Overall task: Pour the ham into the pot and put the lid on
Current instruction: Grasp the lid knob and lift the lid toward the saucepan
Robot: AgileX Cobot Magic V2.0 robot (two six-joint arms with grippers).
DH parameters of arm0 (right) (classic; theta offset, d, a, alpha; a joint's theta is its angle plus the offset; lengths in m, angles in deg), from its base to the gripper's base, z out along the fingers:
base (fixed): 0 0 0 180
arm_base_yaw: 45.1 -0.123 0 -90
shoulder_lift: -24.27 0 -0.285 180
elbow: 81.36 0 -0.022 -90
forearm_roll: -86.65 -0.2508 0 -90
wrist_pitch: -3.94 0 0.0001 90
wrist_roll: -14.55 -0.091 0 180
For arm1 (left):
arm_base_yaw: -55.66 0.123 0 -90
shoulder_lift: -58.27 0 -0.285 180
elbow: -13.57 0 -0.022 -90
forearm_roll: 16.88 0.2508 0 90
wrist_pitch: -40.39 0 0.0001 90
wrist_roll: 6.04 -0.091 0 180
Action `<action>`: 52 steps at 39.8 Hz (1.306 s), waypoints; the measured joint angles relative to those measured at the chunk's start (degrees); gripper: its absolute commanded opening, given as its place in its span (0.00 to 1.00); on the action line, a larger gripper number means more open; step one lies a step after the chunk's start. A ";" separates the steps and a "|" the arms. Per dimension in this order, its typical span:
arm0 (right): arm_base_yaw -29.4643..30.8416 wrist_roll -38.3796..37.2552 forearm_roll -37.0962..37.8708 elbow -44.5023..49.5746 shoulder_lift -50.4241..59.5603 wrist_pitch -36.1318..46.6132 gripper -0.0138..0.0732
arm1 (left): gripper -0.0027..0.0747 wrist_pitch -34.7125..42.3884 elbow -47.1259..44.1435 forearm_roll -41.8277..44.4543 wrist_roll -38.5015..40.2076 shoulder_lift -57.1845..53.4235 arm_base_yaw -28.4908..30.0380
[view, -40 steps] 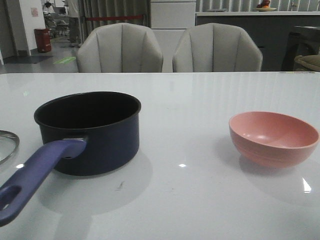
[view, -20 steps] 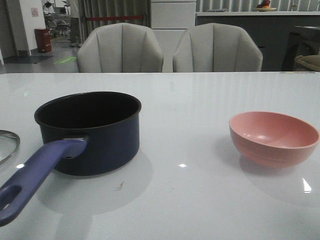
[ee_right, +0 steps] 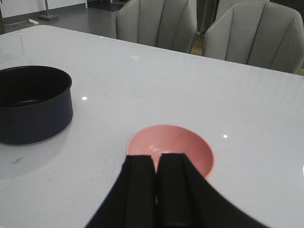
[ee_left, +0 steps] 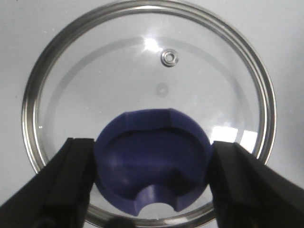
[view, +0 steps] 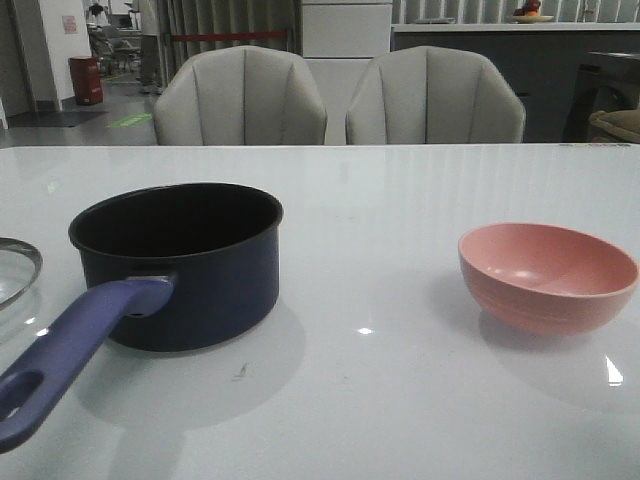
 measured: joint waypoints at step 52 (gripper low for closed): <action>0.00 0.00 0.00 0.00 0.00 0.00 0.33 | 0.46 -16.55 19.19 -0.54 -2.81 -4.29 -26.59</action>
